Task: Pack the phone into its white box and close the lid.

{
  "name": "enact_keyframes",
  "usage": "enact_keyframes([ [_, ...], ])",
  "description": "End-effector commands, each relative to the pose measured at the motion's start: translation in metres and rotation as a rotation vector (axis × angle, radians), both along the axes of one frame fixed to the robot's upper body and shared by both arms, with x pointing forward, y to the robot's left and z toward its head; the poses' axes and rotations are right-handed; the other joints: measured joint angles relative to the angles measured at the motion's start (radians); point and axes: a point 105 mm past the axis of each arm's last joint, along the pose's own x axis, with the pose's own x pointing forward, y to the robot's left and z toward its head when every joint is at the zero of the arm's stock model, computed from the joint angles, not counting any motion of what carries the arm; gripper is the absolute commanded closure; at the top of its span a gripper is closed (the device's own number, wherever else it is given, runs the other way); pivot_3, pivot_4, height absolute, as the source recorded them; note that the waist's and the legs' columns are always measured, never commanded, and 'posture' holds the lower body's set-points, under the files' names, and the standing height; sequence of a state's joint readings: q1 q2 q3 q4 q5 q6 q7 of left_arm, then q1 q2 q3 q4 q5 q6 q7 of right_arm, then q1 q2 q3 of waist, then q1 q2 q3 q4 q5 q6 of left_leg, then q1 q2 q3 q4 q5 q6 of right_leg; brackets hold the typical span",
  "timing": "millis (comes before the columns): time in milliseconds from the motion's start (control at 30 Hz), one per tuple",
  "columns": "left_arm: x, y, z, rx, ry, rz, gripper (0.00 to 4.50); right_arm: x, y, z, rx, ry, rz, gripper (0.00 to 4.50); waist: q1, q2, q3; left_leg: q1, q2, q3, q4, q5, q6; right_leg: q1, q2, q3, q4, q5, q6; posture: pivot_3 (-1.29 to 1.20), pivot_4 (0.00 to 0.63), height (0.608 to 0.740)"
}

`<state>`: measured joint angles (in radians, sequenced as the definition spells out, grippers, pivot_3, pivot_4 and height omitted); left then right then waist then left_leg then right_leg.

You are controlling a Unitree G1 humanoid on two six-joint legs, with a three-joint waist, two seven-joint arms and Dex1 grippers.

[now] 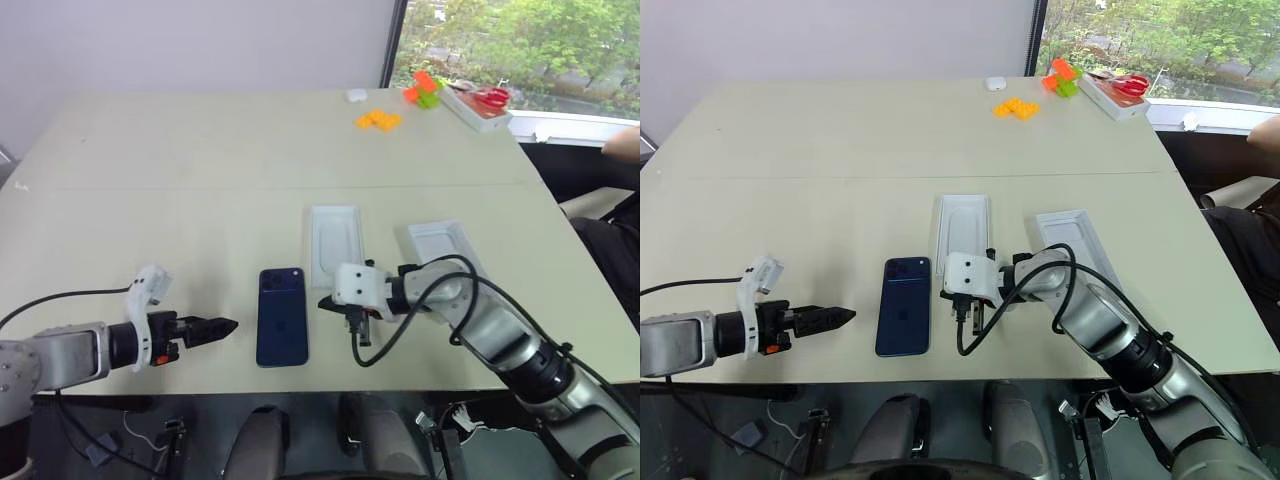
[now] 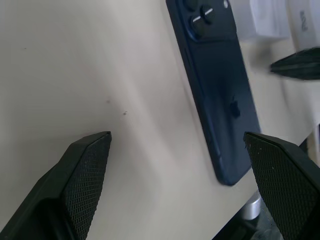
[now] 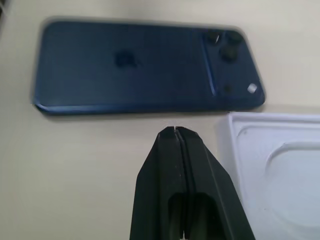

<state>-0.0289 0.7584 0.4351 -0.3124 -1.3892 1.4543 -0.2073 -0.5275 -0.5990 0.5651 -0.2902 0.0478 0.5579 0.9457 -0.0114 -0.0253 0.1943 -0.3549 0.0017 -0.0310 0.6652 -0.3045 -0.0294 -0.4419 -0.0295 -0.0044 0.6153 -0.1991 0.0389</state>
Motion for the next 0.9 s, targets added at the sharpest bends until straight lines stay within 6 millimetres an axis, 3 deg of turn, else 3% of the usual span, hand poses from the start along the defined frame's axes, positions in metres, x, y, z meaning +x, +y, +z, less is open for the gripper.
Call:
enact_keyframes([
  [33,-0.010,-0.017,-0.017,-0.043,0.113,-0.045,0.02,0.000,0.009,-0.001,-0.014,-0.011,0.040,4.50,0.002,0.000,0.000,0.000,-0.001,0.000,0.000,0.000,0.000,0.000,-0.001,0.000,0.000,0.000,0.000,0.00,0.150,0.727],
  [367,-0.016,-0.049,-0.017,-0.112,0.173,-0.078,0.02,0.005,0.028,-0.009,-0.048,-0.020,0.104,4.50,-0.001,0.001,-0.002,0.002,-0.003,-0.001,0.000,0.000,0.000,0.003,-0.004,0.001,0.000,0.000,0.000,0.00,0.150,0.727],
  [900,-0.008,-0.076,-0.004,-0.237,0.148,-0.033,0.02,0.005,0.031,-0.010,-0.040,-0.022,0.109,4.50,0.003,0.001,-0.003,0.004,-0.005,-0.001,0.001,0.000,0.000,0.006,-0.004,0.000,-0.001,0.000,0.000,0.00,0.150,0.727],
])
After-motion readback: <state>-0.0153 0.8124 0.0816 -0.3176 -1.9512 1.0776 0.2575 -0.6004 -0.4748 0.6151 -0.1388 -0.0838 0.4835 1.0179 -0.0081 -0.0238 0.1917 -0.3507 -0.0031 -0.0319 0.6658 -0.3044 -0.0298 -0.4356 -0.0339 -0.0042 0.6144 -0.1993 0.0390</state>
